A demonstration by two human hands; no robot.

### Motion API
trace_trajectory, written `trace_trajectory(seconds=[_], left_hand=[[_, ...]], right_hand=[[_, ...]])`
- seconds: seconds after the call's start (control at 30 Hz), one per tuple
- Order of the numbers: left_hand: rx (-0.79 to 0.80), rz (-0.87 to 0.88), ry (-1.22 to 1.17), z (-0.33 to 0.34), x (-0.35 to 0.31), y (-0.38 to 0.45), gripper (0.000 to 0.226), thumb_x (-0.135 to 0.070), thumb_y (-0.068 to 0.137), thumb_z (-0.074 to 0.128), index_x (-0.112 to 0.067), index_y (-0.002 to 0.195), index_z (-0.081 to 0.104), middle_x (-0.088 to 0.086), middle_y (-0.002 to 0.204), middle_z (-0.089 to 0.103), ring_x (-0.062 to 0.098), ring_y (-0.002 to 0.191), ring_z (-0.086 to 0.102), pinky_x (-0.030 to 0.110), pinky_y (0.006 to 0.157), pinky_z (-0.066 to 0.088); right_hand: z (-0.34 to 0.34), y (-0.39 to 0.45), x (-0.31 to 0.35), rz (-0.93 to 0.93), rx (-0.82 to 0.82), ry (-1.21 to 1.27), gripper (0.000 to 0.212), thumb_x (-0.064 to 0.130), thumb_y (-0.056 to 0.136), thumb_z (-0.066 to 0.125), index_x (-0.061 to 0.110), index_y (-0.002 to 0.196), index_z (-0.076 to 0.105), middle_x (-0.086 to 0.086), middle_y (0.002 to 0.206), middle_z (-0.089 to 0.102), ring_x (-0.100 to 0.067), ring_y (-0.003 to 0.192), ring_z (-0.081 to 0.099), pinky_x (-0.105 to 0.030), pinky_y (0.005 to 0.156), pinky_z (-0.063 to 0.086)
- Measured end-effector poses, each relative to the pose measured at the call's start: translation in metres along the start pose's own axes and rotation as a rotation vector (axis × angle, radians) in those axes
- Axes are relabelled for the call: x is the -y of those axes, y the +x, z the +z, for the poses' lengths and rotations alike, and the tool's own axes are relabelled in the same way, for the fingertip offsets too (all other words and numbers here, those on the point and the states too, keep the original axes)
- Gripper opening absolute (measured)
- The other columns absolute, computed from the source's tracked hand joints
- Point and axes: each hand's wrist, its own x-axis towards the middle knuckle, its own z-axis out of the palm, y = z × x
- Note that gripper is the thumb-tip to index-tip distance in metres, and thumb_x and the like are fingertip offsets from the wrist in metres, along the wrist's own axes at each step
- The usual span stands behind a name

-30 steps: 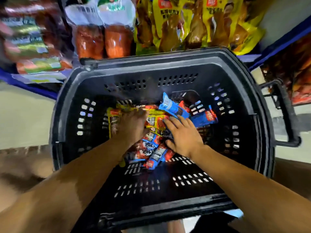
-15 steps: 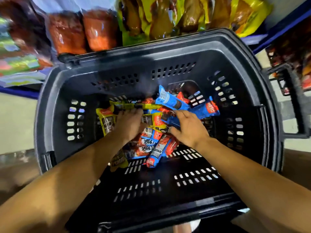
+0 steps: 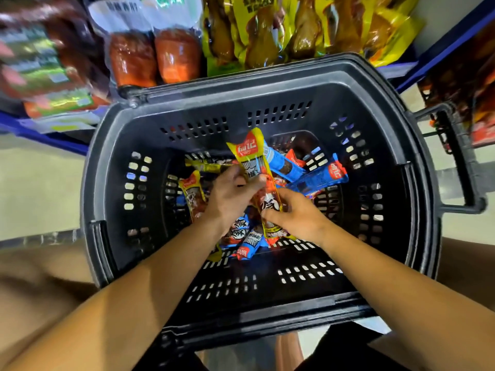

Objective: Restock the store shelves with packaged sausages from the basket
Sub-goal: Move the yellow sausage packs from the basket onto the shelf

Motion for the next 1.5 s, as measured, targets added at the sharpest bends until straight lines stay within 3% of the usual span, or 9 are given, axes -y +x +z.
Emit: trace_trajectory(seconds=[0.13,0.27,0.4,0.6,0.73,0.87,1.13,1.37,1.5], left_hand=[[-0.234,-0.094,0.28,-0.023,0.031,0.01,0.046,-0.041,0.083,0.074,-0.014,0.117,0.058,0.001,0.112,0.064,0.02,0.103,0.063,0.022,0.076,0.046],[-0.43,-0.304,0.715,-0.055,0.07,0.017,0.076,-0.051,0.078,0.074,-0.005,0.132,0.046,0.018,0.133,0.046,0.04,0.12,0.05,0.045,0.093,0.045],[-0.42,-0.457,0.702,-0.058,0.089,0.026,0.102,-0.057,0.073,0.076,-0.004,0.145,0.026,0.02,0.146,0.035,0.046,0.126,0.046,0.055,0.096,0.043],[-0.444,-0.461,0.635,-0.06,0.098,0.029,0.091,-0.043,0.074,0.08,-0.007,0.141,0.029,0.022,0.141,0.039,0.044,0.122,0.049,0.049,0.094,0.044],[-0.492,-0.401,0.581,-0.066,0.086,0.018,0.078,-0.041,0.073,0.081,-0.005,0.132,0.044,0.018,0.129,0.053,0.039,0.114,0.056,0.042,0.088,0.049],[-0.467,-0.251,0.469,-0.063,0.06,-0.001,0.044,-0.036,0.072,0.081,-0.016,0.099,0.052,-0.007,0.081,0.059,0.021,0.087,0.059,0.027,0.074,0.039],[-0.306,0.113,0.227,-0.045,-0.015,-0.073,0.039,-0.038,0.079,0.074,-0.022,0.106,0.052,-0.008,0.084,0.067,0.013,0.081,0.064,0.023,0.068,0.044],[-0.104,0.386,0.251,-0.043,-0.066,-0.142,0.08,-0.008,0.082,0.062,-0.035,0.146,0.022,-0.01,0.104,0.061,0.006,0.078,0.059,0.023,0.067,0.044],[-0.037,0.534,0.236,-0.043,-0.086,-0.167,0.094,-0.007,0.082,0.067,-0.036,0.152,0.012,-0.012,0.128,0.055,0.002,0.106,0.062,0.031,0.088,0.052]], right_hand=[[-0.002,0.002,-0.007,0.069,-0.007,-0.034,0.036,0.026,0.089,0.07,0.022,0.123,0.06,0.009,0.113,0.068,-0.013,0.108,0.063,-0.033,0.099,0.048],[-0.003,0.01,-0.013,0.13,-0.019,-0.093,0.03,0.03,0.088,0.07,0.021,0.116,0.062,0.005,0.106,0.07,-0.019,0.103,0.066,-0.037,0.095,0.052],[0.001,0.013,-0.014,0.154,0.004,-0.131,0.033,0.031,0.088,0.07,0.018,0.117,0.063,0.002,0.11,0.07,-0.018,0.106,0.064,-0.039,0.098,0.05],[0.003,0.012,-0.011,0.163,0.047,-0.164,0.039,0.032,0.089,0.069,0.019,0.124,0.058,0.006,0.115,0.065,-0.015,0.109,0.059,-0.027,0.095,0.044],[0.002,0.008,0.001,0.158,0.03,-0.144,0.038,0.03,0.09,0.069,0.019,0.125,0.057,0.005,0.115,0.065,-0.018,0.111,0.06,-0.032,0.1,0.046],[-0.001,-0.003,0.014,0.126,0.001,-0.092,0.032,0.03,0.09,0.069,0.02,0.119,0.06,0.002,0.111,0.07,-0.02,0.103,0.065,-0.036,0.092,0.051],[-0.007,-0.054,0.04,-0.013,-0.248,0.058,0.028,0.032,0.094,0.057,0.028,0.122,0.055,0.002,0.111,0.067,-0.019,0.105,0.062,-0.038,0.094,0.048],[-0.024,-0.114,0.064,-0.128,-0.46,0.046,0.047,0.021,0.08,0.069,0.021,0.117,0.04,0.006,0.093,0.059,-0.012,0.083,0.059,-0.033,0.073,0.048],[-0.042,-0.148,0.088,-0.189,-0.534,0.01,0.058,0.02,0.07,0.073,0.021,0.117,0.038,0.007,0.088,0.058,-0.012,0.076,0.059,-0.03,0.063,0.046]])
